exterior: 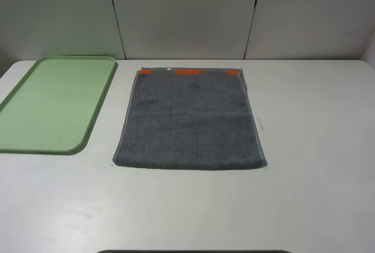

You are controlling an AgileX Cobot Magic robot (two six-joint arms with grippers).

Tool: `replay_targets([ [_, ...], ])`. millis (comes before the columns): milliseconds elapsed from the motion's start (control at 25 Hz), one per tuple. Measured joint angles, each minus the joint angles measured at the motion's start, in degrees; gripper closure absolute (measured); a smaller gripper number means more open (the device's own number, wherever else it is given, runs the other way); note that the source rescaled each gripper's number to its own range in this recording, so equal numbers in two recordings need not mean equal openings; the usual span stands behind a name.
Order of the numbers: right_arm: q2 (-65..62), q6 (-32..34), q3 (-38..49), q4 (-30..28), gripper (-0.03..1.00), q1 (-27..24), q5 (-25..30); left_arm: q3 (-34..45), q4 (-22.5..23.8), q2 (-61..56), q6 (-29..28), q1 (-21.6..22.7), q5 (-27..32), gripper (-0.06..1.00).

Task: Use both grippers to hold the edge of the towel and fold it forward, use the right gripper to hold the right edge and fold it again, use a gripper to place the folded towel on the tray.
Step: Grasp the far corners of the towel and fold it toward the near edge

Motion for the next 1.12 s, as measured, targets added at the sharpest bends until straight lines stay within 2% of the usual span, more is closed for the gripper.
replay_targets([
  [1120, 0.0, 0.0, 0.0, 0.0, -0.03, 0.0, 0.0, 0.0, 0.0, 0.0, 0.0, -0.5, 0.0, -0.04],
])
